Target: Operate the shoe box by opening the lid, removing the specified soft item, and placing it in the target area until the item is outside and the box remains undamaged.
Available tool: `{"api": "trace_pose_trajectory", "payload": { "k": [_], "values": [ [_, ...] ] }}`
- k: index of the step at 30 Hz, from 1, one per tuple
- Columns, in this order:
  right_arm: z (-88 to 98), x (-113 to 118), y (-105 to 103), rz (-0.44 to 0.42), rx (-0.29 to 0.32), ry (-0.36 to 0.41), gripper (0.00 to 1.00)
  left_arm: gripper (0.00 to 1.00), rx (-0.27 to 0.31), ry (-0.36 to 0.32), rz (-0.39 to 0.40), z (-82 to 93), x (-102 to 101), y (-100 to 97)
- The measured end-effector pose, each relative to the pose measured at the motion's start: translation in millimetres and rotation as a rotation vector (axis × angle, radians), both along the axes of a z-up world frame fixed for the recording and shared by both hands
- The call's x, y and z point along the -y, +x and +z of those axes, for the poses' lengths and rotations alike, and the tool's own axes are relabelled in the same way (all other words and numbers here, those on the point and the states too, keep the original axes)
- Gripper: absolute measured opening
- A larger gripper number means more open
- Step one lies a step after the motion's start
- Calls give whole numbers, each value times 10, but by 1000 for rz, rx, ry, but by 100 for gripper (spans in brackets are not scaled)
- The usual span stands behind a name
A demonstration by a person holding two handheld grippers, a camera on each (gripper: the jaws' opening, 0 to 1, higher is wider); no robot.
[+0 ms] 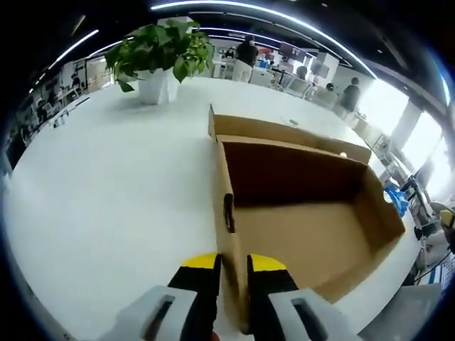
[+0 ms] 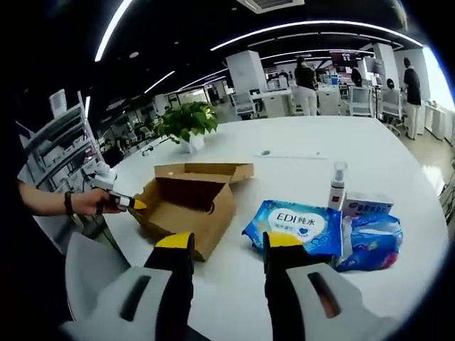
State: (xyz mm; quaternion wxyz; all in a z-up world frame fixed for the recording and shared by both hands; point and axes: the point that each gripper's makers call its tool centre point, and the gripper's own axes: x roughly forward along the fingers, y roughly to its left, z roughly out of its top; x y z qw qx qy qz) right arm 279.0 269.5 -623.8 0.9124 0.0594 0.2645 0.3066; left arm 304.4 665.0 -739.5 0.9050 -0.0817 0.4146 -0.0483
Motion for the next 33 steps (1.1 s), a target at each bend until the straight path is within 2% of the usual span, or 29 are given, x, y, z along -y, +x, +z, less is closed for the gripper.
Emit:
{"api": "trace_pose_trajectory", "payload": {
  "k": [5,18,28,33],
  "values": [
    [-41,-26,-27,8,-10,-1,35,8,-1,18,-1,7,-15,-48],
    [-86,-59,-23,15,-24,-4,34,7,-11,23,-6,11,-11,-170],
    [-163,-246,156,38,-33,-9,32,7,-21,27,-17,6,-4,-339],
    [-283,-389,264,78,-47,-39,32,7,-22,6,-12,-3,17,-393]
  ]
}}
